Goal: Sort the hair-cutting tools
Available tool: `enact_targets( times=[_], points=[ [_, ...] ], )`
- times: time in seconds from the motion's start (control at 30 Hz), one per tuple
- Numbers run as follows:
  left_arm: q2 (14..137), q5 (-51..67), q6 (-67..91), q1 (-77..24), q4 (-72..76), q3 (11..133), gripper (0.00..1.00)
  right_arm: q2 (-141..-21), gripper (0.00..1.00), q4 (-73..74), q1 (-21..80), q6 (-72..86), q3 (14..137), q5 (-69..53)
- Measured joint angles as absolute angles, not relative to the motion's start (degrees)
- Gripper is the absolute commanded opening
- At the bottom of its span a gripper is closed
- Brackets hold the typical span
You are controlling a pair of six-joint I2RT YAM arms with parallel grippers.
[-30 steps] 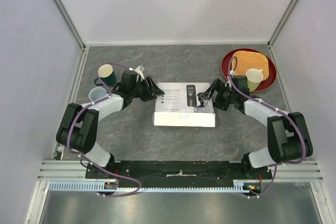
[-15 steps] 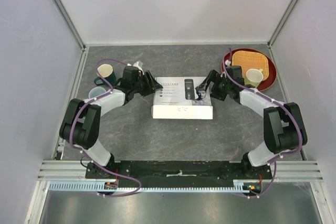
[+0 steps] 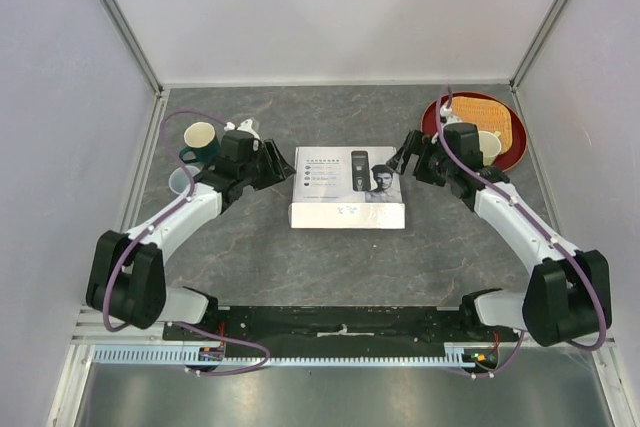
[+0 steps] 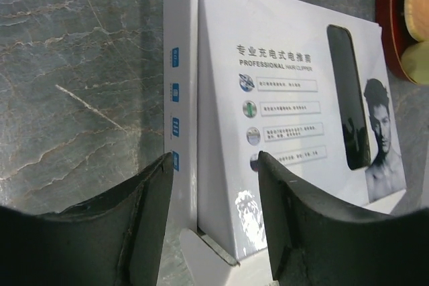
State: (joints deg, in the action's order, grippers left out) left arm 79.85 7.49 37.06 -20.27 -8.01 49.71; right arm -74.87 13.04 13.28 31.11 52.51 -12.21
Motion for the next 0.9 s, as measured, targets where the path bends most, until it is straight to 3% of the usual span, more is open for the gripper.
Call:
enact_targets(
  times=[0.43, 0.9],
  points=[
    [71.83, 14.44, 36.62, -20.38, -7.55, 39.05, 0.61, -69.56, 0.93, 19.16, 15.90, 27.38, 43.81, -21.06],
    [71.85, 20.23, 37.04, -21.69, -6.39, 38.20, 0.54, -69.08, 0.83, 21.37, 16.40, 28.58, 43.48, -24.27]
  ],
)
